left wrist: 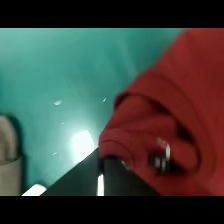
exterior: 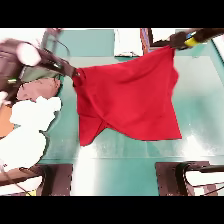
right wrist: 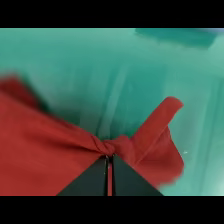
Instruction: Fold the shirts.
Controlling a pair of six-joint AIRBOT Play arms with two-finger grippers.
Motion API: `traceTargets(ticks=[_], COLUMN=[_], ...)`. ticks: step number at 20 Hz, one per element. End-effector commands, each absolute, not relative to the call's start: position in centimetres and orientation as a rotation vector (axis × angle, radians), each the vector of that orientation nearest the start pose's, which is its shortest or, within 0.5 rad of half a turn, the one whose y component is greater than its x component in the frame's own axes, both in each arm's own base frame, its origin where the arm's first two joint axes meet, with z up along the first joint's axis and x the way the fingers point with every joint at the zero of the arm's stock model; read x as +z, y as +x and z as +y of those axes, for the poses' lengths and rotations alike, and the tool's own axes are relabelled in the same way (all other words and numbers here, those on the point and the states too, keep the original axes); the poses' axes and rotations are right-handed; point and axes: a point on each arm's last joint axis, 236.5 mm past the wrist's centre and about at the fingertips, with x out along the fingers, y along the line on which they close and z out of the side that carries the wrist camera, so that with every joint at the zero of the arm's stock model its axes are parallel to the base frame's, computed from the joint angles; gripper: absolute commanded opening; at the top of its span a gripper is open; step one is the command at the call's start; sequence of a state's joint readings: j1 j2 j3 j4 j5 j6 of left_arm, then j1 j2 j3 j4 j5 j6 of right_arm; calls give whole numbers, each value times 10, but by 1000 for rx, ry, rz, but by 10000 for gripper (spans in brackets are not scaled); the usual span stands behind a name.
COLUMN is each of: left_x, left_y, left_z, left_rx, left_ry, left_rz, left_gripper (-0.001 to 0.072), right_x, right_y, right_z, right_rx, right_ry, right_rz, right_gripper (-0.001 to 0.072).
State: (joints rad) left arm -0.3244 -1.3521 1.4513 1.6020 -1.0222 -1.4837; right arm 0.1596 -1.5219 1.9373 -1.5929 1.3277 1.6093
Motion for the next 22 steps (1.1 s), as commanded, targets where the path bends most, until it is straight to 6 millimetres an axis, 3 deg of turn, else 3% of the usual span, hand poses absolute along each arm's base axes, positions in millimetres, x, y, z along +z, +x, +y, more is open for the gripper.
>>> traceTargets(ticks=[1, 3, 4, 5, 6, 9, 11, 14, 17, 18, 19, 22], left_x=[22, 13, 15, 19, 24, 54, 57, 25, -11, -17, -21, -18], left_y=[481, 480, 479, 478, 474, 454, 425, 365, 327, 322, 322, 332], left_z=[-150, -150, -149, -146, -143, -108, -77, -60, -82, -88, -95, -105], left_rx=[-316, -312, -310, -306, -299, -216, -154, -138, -206, -222, -235, -253], left_ry=[295, 296, 299, 307, 315, 263, 184, 158, 55, 21, -9, -58], left_rz=[976, 999, 997, 999, 1015, 1095, 1173, 1308, 1372, 1382, 1379, 1330], left_gripper=[23, 25, 90, 399, 550, 550, 549, 550, 551, 551, 550, 550], right_x=[112, 101, 103, 110, 121, 157, 156, 114, 53, 34, 14, -34], right_y=[520, 524, 525, 526, 527, 501, 464, 391, 317, 297, 277, 224], right_z=[80, 81, 80, 76, 73, 50, 37, 9, -10, -17, -23, -32], right_rx=[115, 115, 114, 109, 103, 69, 71, 1, -61, -83, -114, -168], right_ry=[-67, -67, -67, -59, -55, -35, -5, 54, 109, 133, 166, 228], right_rz=[1030, 1046, 1037, 1020, 1001, 1017, 1094, 1288, 1462, 1496, 1525, 1614], right_gripper=[21, 27, 203, 385, 390, 390, 390, 389, 390, 402, 489, 489])
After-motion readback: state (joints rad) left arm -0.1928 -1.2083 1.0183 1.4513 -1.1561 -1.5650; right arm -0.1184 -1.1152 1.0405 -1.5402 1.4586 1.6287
